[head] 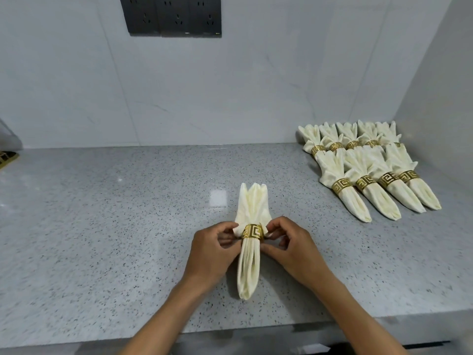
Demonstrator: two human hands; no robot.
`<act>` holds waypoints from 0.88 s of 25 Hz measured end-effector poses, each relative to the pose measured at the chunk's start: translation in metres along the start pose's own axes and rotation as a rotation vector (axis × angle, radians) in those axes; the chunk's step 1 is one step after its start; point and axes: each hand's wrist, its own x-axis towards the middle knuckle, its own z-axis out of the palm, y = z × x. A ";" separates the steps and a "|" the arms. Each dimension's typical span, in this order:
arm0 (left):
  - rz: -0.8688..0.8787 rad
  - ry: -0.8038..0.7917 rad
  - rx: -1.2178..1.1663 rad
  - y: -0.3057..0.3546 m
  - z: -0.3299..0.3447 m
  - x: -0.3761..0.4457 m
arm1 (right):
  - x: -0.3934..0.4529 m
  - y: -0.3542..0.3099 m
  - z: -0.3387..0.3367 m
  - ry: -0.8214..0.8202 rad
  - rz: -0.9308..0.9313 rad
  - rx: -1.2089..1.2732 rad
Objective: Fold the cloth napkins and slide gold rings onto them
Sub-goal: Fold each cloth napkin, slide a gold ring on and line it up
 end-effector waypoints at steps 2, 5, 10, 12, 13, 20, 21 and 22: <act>0.024 0.066 0.050 -0.001 0.007 -0.003 | -0.001 -0.001 0.004 0.035 -0.001 -0.016; 0.087 0.100 0.127 -0.002 0.014 -0.003 | -0.004 0.000 0.007 0.101 0.023 -0.042; 0.149 0.152 0.187 0.002 0.021 -0.006 | -0.004 -0.002 0.014 0.183 0.070 -0.087; 0.144 0.175 0.177 0.002 0.022 -0.006 | -0.004 -0.002 0.018 0.217 0.060 -0.104; 0.132 0.177 0.161 0.003 0.022 -0.006 | -0.004 -0.001 0.019 0.225 0.057 -0.113; 0.110 0.171 0.129 0.004 0.022 -0.005 | -0.002 -0.002 0.017 0.267 0.046 -0.171; 0.111 0.167 0.128 0.004 0.022 -0.004 | 0.001 -0.003 0.012 0.216 0.043 -0.170; 0.113 0.163 0.129 0.003 0.022 -0.004 | 0.007 -0.003 0.006 0.117 0.035 -0.171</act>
